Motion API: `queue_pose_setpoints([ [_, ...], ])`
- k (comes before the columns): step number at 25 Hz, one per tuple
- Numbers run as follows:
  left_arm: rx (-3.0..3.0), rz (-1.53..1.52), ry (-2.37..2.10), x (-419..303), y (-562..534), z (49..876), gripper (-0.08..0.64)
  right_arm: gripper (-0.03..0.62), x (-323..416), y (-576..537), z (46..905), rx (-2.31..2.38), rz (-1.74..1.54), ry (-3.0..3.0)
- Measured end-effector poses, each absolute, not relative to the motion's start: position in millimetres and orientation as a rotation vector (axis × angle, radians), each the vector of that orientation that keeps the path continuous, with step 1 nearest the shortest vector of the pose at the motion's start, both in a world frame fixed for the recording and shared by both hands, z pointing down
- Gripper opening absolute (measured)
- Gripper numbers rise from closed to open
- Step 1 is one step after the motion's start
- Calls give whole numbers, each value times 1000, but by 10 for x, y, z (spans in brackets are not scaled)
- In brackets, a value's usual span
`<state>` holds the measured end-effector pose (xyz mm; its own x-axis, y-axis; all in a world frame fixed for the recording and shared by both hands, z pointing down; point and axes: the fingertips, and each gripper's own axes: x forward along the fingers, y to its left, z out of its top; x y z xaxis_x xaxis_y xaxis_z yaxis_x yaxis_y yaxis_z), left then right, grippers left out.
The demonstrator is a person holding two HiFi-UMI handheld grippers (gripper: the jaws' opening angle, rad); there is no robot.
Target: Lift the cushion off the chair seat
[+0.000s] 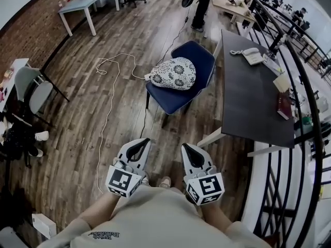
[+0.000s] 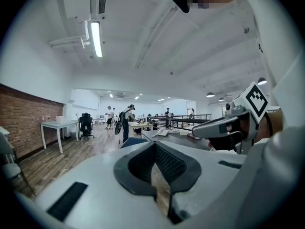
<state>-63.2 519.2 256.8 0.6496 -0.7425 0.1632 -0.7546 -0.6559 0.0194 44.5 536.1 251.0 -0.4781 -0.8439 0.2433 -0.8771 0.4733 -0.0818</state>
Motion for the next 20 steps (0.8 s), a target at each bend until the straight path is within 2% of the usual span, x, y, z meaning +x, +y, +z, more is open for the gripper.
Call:
queue_pose_setpoints([
  [20, 2764, 263, -1312, -193, 5046, 2618, 5, 3, 1072, 5228, 2560, 1567, 254, -2580],
])
